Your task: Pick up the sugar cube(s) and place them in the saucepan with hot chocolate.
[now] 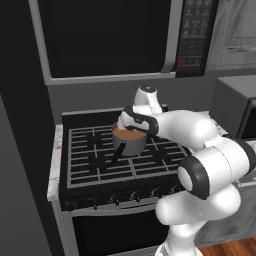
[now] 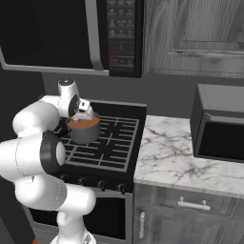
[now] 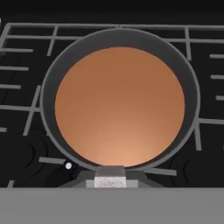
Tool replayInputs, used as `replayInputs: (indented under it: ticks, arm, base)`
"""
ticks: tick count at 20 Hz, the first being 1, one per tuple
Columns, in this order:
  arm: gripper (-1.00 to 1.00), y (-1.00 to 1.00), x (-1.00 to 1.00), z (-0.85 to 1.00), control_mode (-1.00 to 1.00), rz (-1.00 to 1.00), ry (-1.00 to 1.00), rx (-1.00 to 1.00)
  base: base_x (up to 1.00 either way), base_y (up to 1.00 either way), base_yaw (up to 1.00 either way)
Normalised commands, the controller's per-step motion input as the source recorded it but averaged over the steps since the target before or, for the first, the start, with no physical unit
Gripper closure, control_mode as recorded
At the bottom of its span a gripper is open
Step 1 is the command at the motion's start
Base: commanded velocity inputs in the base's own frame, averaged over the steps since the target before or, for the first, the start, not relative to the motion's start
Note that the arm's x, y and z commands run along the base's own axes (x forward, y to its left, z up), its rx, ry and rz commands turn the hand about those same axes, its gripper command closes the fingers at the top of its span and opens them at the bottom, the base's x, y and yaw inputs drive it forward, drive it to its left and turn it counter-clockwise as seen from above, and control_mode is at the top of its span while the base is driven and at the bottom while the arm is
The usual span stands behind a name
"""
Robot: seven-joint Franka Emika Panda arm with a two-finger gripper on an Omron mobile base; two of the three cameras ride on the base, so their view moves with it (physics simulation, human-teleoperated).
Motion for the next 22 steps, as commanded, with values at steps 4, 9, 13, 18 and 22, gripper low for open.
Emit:
replayInputs:
  ticks: [4,9,13,18,22]
  arm:
    - [1.00,0.00,0.17,0.19,-1.00,0.00,0.00,0.00]
    - [1.00,0.00,0.34,0.12,-1.00,0.00,0.01,-0.01]
    - [1.00,0.00,0.33,-0.01,-1.00,0.00,0.04,0.00]
    - [1.00,0.00,0.10,-0.24,-1.00,0.00,0.04,0.00]
    - [1.00,0.00,0.03,-0.12,-1.00,0.00,0.02,0.00]
  base:
    - [0.00,0.00,0.00]
    - [0.00,0.00,0.00]
    - [0.00,0.00,0.00]
    - [0.00,0.00,0.00]
    - [0.00,0.00,0.00]
